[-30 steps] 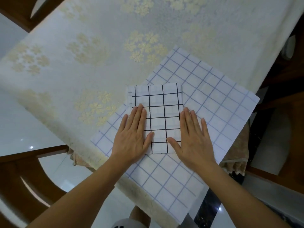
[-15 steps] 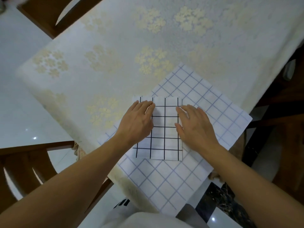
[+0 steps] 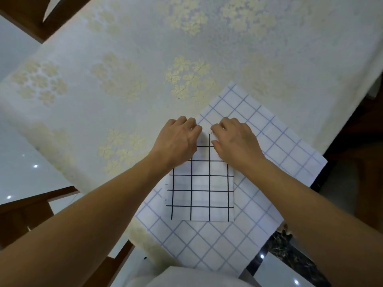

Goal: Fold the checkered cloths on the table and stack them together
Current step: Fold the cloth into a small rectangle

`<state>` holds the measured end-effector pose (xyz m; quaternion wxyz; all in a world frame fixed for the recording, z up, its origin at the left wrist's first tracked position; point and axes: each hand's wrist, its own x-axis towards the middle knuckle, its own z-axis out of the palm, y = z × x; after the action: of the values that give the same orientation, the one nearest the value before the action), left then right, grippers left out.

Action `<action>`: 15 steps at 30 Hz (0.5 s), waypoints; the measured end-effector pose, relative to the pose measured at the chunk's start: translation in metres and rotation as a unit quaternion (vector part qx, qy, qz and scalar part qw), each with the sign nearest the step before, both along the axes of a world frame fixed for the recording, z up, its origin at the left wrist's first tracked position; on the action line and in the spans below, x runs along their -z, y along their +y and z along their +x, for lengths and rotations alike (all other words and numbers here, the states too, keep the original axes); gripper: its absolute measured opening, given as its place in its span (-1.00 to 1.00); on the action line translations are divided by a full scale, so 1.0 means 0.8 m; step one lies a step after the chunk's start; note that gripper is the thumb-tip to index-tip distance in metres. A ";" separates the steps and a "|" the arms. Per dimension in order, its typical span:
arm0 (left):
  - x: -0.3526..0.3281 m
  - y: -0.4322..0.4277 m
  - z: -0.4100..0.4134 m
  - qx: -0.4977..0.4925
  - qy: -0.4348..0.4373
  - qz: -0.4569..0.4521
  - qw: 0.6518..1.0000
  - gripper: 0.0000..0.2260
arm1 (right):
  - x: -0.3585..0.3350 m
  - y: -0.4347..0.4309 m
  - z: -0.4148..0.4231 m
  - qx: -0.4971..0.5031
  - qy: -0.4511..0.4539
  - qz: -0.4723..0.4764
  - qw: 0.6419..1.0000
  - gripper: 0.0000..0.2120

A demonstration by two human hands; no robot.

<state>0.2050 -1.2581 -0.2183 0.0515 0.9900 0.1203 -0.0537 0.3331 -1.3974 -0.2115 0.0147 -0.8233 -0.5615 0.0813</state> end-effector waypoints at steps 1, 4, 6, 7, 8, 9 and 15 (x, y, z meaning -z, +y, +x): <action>0.001 0.002 0.002 0.003 -0.004 0.000 1.000 -0.76 | 0.002 0.003 0.002 -0.004 0.002 -0.007 1.000 -0.77; 0.001 0.007 0.009 0.008 -0.009 -0.003 1.000 -0.79 | 0.005 0.013 0.008 -0.011 0.012 -0.025 1.000 -0.75; -0.001 0.009 0.013 0.010 -0.004 -0.005 1.000 -0.80 | 0.002 0.020 0.010 -0.011 0.028 -0.041 0.999 -0.72; -0.001 0.011 0.015 0.012 -0.001 -0.007 1.000 -0.80 | 0.000 0.025 0.011 -0.011 0.040 -0.057 0.997 -0.69; -0.002 0.012 0.016 0.013 0.002 -0.011 1.000 -0.80 | -0.002 0.029 0.013 -0.012 0.052 -0.075 0.996 -0.66; -0.002 0.013 0.018 0.015 0.003 -0.016 1.000 -0.80 | -0.003 0.033 0.015 -0.011 0.065 -0.088 0.994 -0.63; -0.001 0.019 0.025 0.038 0.008 -0.039 0.998 -0.74 | 0.001 0.043 0.029 -0.022 0.142 -0.144 0.979 -0.63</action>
<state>0.2246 -1.2430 -0.2179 0.0872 0.9906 0.0804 -0.0687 0.3559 -1.3632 -0.2121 -0.0261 -0.7842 -0.5545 0.2772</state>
